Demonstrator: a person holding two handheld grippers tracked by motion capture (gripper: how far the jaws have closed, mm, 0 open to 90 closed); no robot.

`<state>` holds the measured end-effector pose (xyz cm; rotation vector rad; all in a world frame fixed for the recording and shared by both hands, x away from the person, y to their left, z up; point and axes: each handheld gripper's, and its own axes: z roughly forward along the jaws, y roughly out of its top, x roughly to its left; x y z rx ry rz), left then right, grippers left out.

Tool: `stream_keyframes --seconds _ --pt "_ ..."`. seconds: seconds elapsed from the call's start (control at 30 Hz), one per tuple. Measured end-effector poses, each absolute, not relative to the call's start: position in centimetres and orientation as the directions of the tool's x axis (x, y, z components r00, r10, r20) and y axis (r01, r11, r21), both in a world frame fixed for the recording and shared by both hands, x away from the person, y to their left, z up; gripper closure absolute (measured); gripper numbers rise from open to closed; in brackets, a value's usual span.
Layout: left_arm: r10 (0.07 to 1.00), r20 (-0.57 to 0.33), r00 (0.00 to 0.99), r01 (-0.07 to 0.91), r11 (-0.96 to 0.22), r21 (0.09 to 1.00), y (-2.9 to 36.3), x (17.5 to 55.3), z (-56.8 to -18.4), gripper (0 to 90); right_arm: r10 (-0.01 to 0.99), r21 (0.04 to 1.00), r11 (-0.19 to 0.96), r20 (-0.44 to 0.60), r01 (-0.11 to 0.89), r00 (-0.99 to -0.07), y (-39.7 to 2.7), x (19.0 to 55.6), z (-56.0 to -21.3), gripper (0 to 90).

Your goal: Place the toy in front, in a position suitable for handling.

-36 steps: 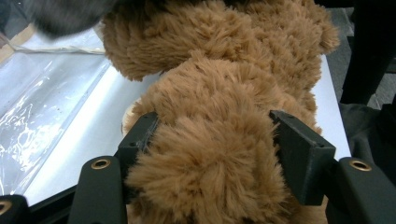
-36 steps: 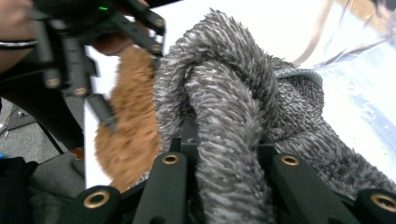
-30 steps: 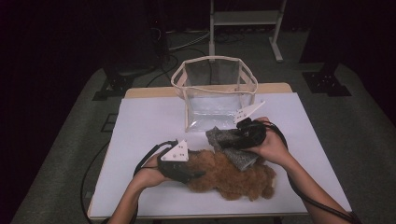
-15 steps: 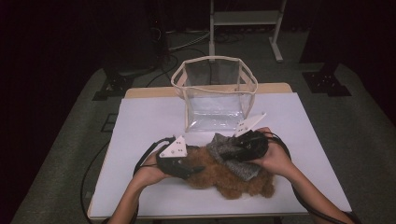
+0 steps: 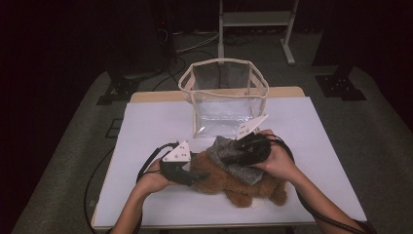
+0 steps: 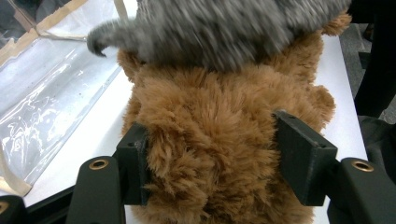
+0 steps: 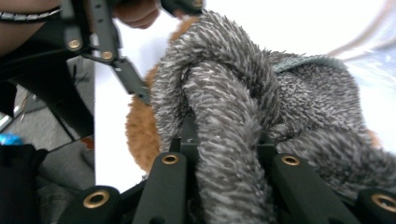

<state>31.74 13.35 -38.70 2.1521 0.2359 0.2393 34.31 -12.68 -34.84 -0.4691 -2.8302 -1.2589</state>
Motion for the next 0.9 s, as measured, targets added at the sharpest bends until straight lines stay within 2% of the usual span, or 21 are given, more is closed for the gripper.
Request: stream_keyframes --seconds 0.17,0.43,0.63,0.9 --pt "0.261 0.074 0.962 0.083 -0.544 0.835 13.5 31.8 -38.8 36.2 0.280 0.715 0.639 0.129 0.284 -0.951 -13.1 34.2 -35.3 73.4" --pt "0.264 0.059 0.963 0.093 -0.528 0.844 14.1 32.1 -38.8 32.7 0.354 0.715 0.602 0.160 0.355 -0.922 -17.3 34.5 -36.0 74.0" --pt "0.276 0.011 0.961 0.139 -0.517 0.845 15.0 32.4 -39.8 20.3 0.366 0.721 0.582 0.183 0.378 -0.912 -18.6 34.6 -36.9 74.5" --pt "0.262 -0.078 0.962 0.199 -0.477 0.856 15.7 32.5 -42.8 13.1 0.371 0.721 0.575 0.192 0.387 -0.908 -19.0 34.3 -37.2 74.9"
